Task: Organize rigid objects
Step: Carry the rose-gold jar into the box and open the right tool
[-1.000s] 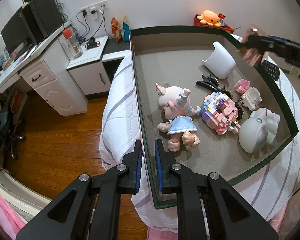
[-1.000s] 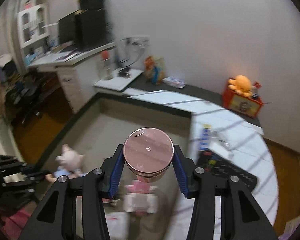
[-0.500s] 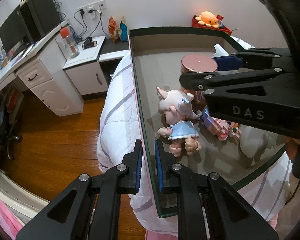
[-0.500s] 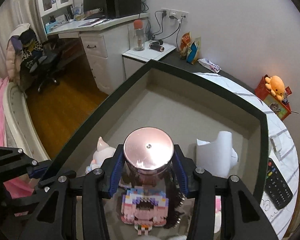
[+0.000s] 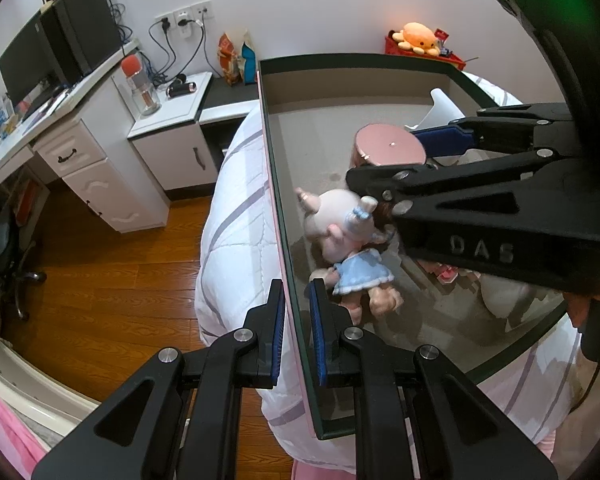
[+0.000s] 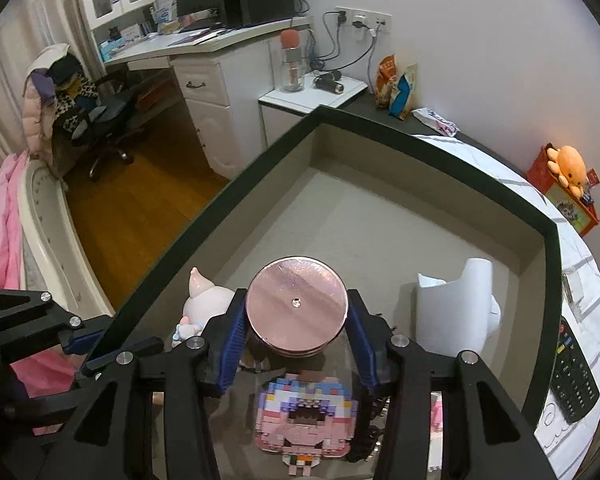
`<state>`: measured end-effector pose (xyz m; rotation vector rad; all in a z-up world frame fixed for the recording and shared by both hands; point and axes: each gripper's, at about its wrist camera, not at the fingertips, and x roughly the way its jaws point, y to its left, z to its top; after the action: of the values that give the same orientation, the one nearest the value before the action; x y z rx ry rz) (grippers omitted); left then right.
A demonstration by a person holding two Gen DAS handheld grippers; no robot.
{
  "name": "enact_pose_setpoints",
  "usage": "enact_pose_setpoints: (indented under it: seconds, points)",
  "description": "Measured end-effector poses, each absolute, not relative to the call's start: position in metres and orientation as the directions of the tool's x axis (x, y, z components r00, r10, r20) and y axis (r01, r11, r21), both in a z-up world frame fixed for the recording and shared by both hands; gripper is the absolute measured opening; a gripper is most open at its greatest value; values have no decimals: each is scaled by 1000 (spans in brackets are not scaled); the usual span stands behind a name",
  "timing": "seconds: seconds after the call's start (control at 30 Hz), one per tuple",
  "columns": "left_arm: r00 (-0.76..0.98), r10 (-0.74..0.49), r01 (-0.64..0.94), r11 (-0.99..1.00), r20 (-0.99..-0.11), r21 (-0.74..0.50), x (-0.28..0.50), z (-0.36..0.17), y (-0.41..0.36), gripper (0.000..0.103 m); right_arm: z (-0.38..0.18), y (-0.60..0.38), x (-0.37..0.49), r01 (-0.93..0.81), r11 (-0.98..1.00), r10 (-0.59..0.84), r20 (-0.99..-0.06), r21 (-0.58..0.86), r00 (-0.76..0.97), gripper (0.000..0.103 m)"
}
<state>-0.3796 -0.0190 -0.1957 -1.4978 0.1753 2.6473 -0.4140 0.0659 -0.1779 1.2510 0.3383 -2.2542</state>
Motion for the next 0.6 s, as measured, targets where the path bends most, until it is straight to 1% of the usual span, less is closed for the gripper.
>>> enact_pose_setpoints:
  seconds: [0.07, 0.13, 0.3, 0.47, 0.6]
  points:
    - [-513, 23, -138, -989, -858, 56, -379, -196, -20, 12, -178, 61, -412, 581, -813, -347, -842, 49, -414, 49]
    - [-514, 25, -137, -989, -857, 54, -379, -195, -20, 12, -179, 56, -412, 580, -814, -329, -844, 26, -424, 49]
    - [-514, 24, -137, -989, -857, 54, -377, -195, -21, 12, -179, 57, -410, 579, -815, -330, -844, 29, -422, 49]
    - [-514, 25, -137, -989, -857, 53, -377, -195, -21, 12, -177, 61, -409, 553, -833, -293, -841, -10, -455, 49]
    - [-514, 25, -136, -989, -857, 53, -378, -195, -21, 12, -179, 64, -413, 532, -846, -260, -842, -38, -472, 54]
